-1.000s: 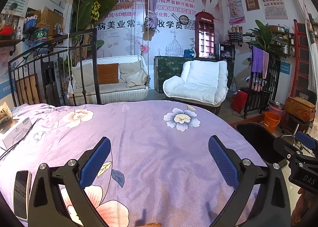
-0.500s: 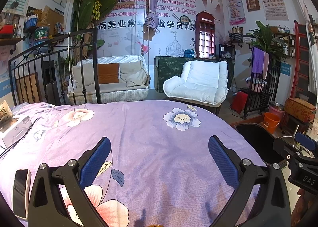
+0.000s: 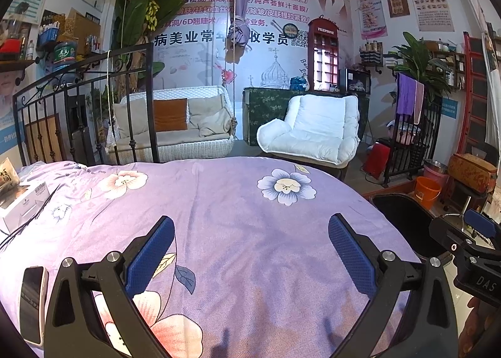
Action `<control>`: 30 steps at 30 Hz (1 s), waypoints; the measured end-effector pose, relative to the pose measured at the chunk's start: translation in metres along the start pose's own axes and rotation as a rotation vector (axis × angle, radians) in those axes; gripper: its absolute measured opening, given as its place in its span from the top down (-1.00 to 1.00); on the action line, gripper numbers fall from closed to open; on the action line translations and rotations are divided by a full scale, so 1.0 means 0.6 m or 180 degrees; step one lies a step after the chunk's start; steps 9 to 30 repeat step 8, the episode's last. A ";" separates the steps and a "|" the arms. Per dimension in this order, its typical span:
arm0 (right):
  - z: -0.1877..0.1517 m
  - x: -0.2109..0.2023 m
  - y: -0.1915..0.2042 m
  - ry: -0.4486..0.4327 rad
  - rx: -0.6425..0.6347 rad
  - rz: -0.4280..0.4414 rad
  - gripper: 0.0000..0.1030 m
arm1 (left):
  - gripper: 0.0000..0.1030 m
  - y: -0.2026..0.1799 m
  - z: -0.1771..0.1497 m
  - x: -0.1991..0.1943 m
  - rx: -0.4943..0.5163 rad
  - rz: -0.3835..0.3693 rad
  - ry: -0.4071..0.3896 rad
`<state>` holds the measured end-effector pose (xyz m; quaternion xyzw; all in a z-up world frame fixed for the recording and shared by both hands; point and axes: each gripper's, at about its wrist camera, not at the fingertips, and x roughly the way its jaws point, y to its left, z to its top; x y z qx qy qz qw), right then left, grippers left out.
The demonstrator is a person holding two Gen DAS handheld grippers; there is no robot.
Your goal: Collect trash
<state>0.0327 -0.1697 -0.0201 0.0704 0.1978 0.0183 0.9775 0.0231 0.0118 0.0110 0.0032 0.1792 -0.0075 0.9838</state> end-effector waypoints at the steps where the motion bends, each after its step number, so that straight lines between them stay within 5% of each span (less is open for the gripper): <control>1: -0.001 0.000 0.001 0.0000 0.0002 0.0002 -0.90 | -0.90 0.002 0.000 0.000 -0.0003 -0.0005 0.0003; 30: -0.001 0.002 0.002 0.0010 -0.0005 0.0008 -0.90 | -0.90 0.004 -0.004 0.007 -0.0001 0.0003 0.0030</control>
